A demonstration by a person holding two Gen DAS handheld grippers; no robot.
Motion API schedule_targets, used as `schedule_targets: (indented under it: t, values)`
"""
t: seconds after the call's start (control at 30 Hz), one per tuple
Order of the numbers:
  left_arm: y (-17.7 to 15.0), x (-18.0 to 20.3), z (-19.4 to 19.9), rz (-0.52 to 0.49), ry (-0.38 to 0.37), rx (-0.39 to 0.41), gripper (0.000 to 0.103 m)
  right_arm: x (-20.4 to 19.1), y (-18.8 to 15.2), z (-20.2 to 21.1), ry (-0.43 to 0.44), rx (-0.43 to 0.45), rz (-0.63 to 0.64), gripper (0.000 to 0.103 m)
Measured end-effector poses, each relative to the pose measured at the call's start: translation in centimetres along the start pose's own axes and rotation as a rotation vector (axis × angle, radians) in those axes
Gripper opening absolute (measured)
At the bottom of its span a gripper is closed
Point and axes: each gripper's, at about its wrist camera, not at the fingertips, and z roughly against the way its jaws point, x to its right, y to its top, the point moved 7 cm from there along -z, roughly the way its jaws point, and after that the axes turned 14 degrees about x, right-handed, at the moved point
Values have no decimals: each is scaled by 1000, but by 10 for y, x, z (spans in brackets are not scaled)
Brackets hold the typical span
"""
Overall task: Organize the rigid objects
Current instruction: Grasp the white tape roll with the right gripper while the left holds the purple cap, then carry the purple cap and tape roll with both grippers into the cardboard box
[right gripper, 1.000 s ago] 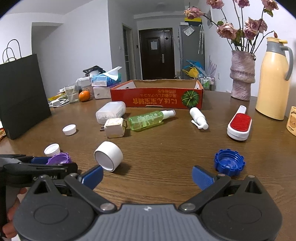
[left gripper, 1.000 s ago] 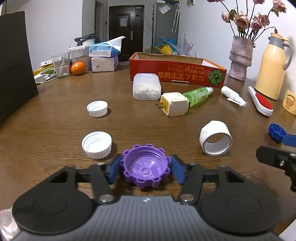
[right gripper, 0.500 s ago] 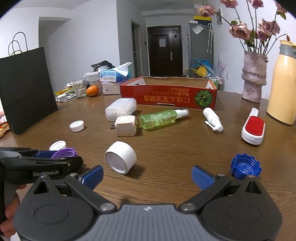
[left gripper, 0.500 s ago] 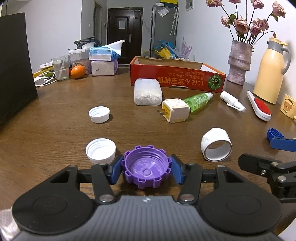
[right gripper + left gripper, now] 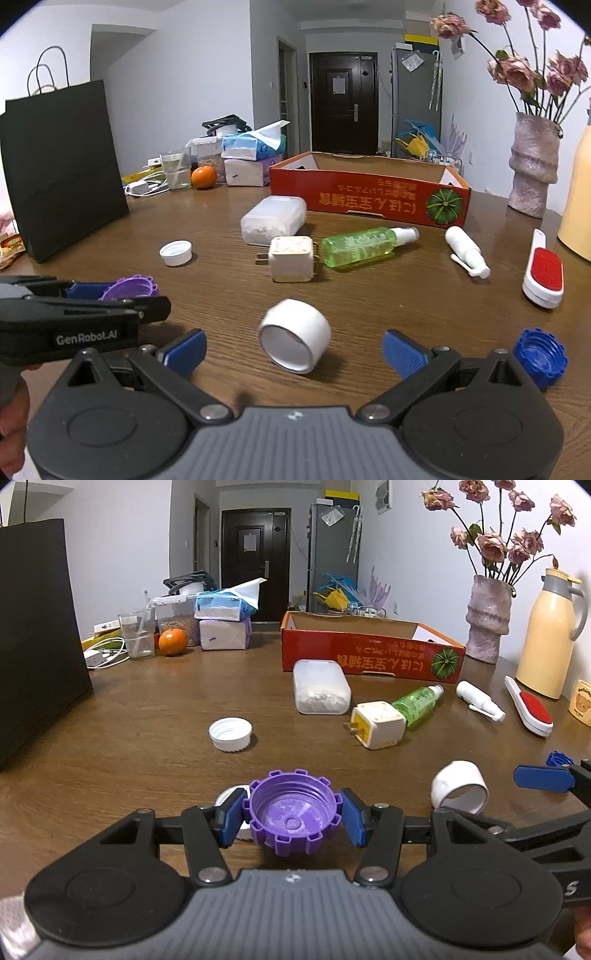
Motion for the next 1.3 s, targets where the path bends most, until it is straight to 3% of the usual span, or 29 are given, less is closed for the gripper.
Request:
schedule_targets:
  t: [0.43, 0.77, 0.93, 1.0, 1.07, 1.3]
  values:
    - [4, -36, -7, 12, 53, 15, 55, -33, -2, -20, -44, 1, 48, 100]
    - [5, -49, -12, 31, 62, 16, 55, -37, -5, -38, -131, -13, 83, 92]
    - [5, -49, -13, 35, 58, 16, 55, -35, -7, -44, -155, -24, 79, 78]
    - [5, -49, -14, 36, 58, 16, 55, -34, -9, -46, -150, -38, 73, 66]
    - [5, -49, -14, 37, 57, 16, 55, -33, -11, -48, -141, -47, 59, 44]
    - [5, -48, -14, 35, 58, 17, 55, -32, -11, -46, -118, -42, 32, 43]
